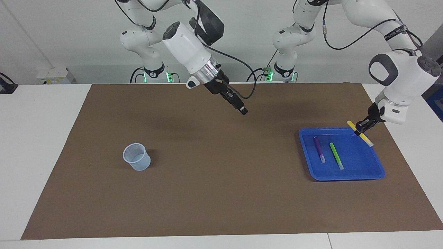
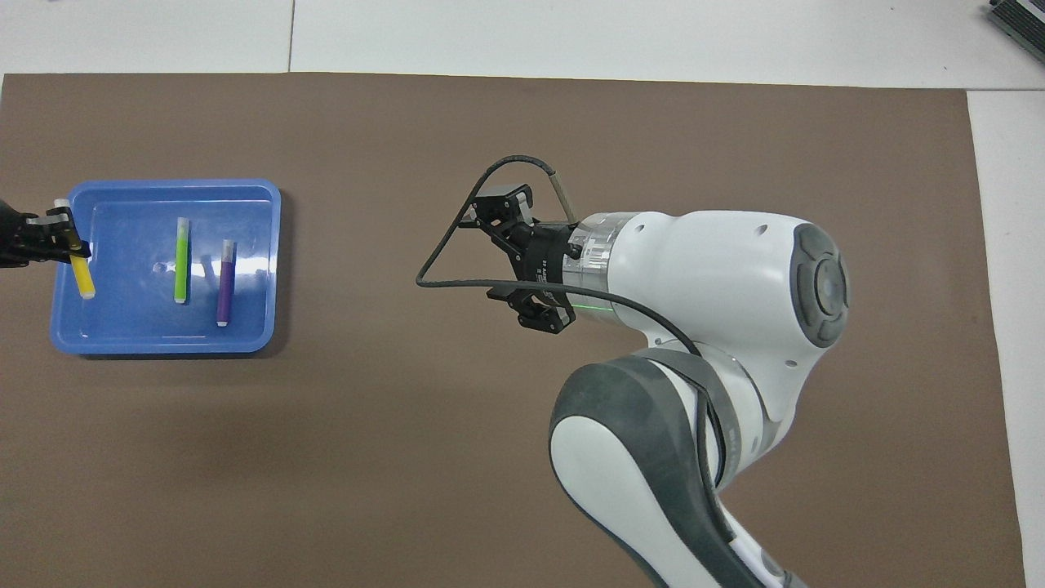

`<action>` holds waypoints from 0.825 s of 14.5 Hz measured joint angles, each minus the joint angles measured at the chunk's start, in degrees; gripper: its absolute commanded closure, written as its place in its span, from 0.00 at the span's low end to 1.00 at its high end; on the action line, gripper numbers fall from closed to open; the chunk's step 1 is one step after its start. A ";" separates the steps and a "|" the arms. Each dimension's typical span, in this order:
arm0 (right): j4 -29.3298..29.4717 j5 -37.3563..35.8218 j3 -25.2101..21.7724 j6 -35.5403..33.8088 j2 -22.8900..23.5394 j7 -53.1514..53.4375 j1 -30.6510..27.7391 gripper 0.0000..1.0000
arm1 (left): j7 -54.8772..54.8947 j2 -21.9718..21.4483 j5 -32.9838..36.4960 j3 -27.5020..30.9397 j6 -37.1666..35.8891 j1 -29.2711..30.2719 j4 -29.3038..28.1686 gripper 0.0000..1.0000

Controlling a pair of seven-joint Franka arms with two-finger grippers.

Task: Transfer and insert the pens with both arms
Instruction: 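Grasp the yellow pen with the left gripper while the right gripper advances, then lift the yellow pen with the left gripper toward the right gripper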

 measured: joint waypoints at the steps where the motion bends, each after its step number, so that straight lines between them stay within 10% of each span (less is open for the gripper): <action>1: 0.00 0.00 0.01 1.15 0.43 1.80 1.00 0.34 | -1.53 -0.39 -0.25 -0.17 0.00 -0.01 -0.60 1.00; 12: 0.95 1.32 -0.18 5.77 2.38 18.83 3.34 0.34 | -48.11 -2.33 -22.48 -1.07 1.52 -13.86 -3.81 1.00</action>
